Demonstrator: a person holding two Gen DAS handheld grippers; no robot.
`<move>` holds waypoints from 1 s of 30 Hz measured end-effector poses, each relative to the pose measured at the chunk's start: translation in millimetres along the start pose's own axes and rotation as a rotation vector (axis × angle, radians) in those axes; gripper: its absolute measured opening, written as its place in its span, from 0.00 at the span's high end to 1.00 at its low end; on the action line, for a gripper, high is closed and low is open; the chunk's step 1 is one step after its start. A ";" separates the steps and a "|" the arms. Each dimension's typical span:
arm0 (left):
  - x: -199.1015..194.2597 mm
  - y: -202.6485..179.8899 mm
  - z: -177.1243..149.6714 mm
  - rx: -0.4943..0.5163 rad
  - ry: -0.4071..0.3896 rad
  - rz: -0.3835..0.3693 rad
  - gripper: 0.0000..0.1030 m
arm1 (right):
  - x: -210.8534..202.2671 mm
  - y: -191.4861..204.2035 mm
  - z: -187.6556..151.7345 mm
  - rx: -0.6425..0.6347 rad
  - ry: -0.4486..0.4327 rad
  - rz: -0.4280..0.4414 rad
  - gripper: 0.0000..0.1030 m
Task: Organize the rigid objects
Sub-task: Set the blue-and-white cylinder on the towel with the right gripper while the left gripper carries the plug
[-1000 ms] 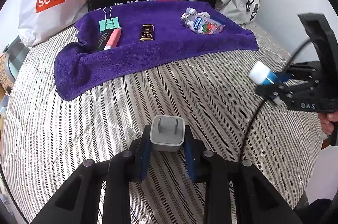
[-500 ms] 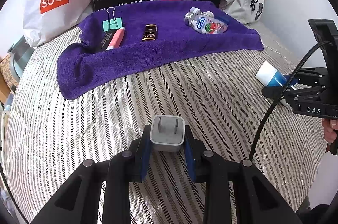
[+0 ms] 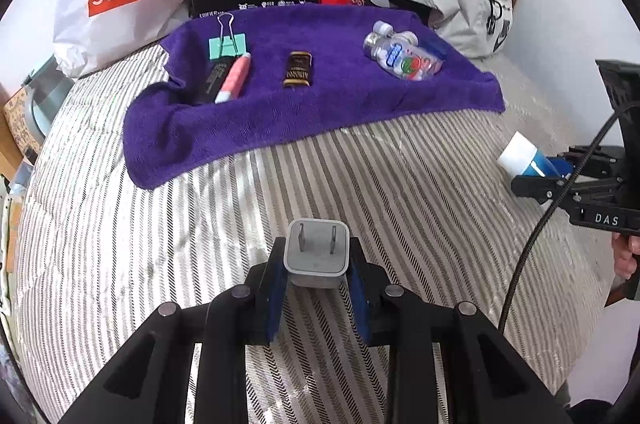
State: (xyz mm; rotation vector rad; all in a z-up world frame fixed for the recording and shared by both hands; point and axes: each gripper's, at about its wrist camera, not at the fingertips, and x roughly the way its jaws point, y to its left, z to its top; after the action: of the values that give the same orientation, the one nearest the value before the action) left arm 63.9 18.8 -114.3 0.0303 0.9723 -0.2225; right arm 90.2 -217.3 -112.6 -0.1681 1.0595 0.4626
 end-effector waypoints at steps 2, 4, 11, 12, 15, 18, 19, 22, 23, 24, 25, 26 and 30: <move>-3.4 2.3 3.8 -0.011 -0.007 -0.003 0.74 | -3.1 -0.2 2.1 -0.004 -0.008 0.010 0.65; -7.3 3.0 8.4 -0.014 -0.015 0.003 0.74 | -6.5 -0.8 4.6 -0.004 -0.017 0.019 0.65; -18.4 5.1 27.8 -0.013 -0.043 -0.009 0.74 | -23.2 -2.0 26.8 -0.024 -0.070 0.052 0.65; -19.1 4.9 32.0 -0.009 -0.047 -0.007 0.74 | -23.7 -2.6 30.9 -0.025 -0.075 0.053 0.65; -19.2 4.3 43.9 0.007 -0.052 -0.002 0.74 | -25.5 -5.1 45.2 -0.032 -0.100 0.060 0.65; -18.8 4.3 54.5 0.021 -0.054 -0.002 0.74 | -25.1 -8.1 60.2 -0.029 -0.118 0.069 0.65; -18.8 3.8 56.0 0.025 -0.054 0.001 0.74 | -24.3 -8.7 66.3 -0.031 -0.123 0.068 0.65; -18.0 4.8 61.9 0.034 -0.054 0.007 0.74 | -21.0 -10.0 88.8 -0.037 -0.140 0.075 0.65; -17.6 5.6 63.4 0.033 -0.054 0.008 0.74 | -18.9 -10.2 98.5 -0.042 -0.148 0.076 0.65; -16.7 6.4 64.5 0.031 -0.053 0.010 0.74 | -16.3 -10.0 107.0 -0.048 -0.152 0.076 0.65; -16.0 7.3 65.2 0.028 -0.051 0.009 0.74 | -13.5 -9.8 115.2 -0.053 -0.155 0.075 0.65; -15.2 8.7 65.1 0.025 -0.048 0.008 0.74 | -9.5 -10.1 124.4 -0.059 -0.157 0.076 0.65; -13.3 14.7 61.3 0.003 -0.038 0.004 0.74 | 11.8 -14.1 156.9 -0.068 -0.154 0.086 0.65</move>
State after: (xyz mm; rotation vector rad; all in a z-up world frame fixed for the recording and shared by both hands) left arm 109.6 27.8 -69.9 0.0309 0.9340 -0.2206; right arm 226.7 -171.5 -47.6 -0.1455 0.9032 0.5810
